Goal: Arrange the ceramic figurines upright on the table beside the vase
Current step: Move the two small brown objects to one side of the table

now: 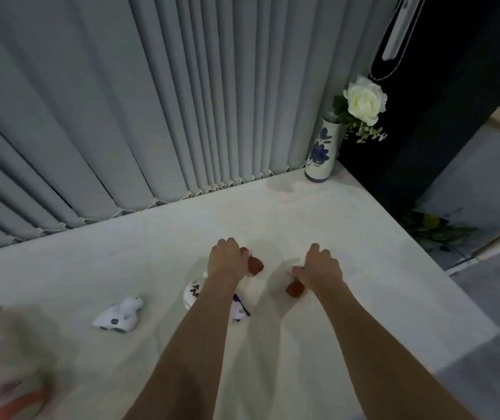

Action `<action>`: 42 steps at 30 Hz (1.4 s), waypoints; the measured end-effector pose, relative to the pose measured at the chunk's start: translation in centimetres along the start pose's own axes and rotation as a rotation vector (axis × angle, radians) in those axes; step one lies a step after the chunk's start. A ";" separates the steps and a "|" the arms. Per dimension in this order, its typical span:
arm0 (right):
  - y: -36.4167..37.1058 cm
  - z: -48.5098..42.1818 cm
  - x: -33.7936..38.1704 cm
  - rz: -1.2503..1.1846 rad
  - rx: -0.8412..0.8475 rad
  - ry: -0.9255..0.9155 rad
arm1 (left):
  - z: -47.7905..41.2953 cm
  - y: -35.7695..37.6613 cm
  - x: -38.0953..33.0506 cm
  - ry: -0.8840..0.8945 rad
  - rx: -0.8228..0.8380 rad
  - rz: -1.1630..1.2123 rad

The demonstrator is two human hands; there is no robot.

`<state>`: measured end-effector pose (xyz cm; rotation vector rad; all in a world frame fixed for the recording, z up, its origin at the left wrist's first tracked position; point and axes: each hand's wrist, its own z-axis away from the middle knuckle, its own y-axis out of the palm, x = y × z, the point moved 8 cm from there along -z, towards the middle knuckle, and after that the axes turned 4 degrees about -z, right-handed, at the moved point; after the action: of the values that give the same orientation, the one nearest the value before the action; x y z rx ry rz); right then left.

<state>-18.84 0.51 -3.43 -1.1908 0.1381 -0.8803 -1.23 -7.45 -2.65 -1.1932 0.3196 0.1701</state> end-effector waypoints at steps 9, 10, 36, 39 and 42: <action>2.9 -1.9 -3.3 -0.209 -0.007 0.165 | -1.6 4.2 1.3 -0.331 -0.006 0.321; 3.1 -2.1 -3.3 -0.229 -0.007 0.172 | -1.6 4.5 1.5 -0.360 -0.007 0.349; 1.0 -2.8 0.0 -0.273 0.000 -0.270 | -0.8 5.5 -0.4 -0.371 0.048 0.476; 0.4 -2.5 0.7 -0.257 -0.004 -0.399 | 0.0 5.4 -0.7 -0.312 -0.030 0.465; 0.3 -2.5 0.8 -0.294 0.007 -0.454 | 0.7 5.7 -1.0 -0.255 -0.084 0.471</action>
<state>-19.42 -1.83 -4.42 -1.3962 -0.4169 -0.8390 -3.77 -4.64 -7.15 -1.1484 0.3670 0.7449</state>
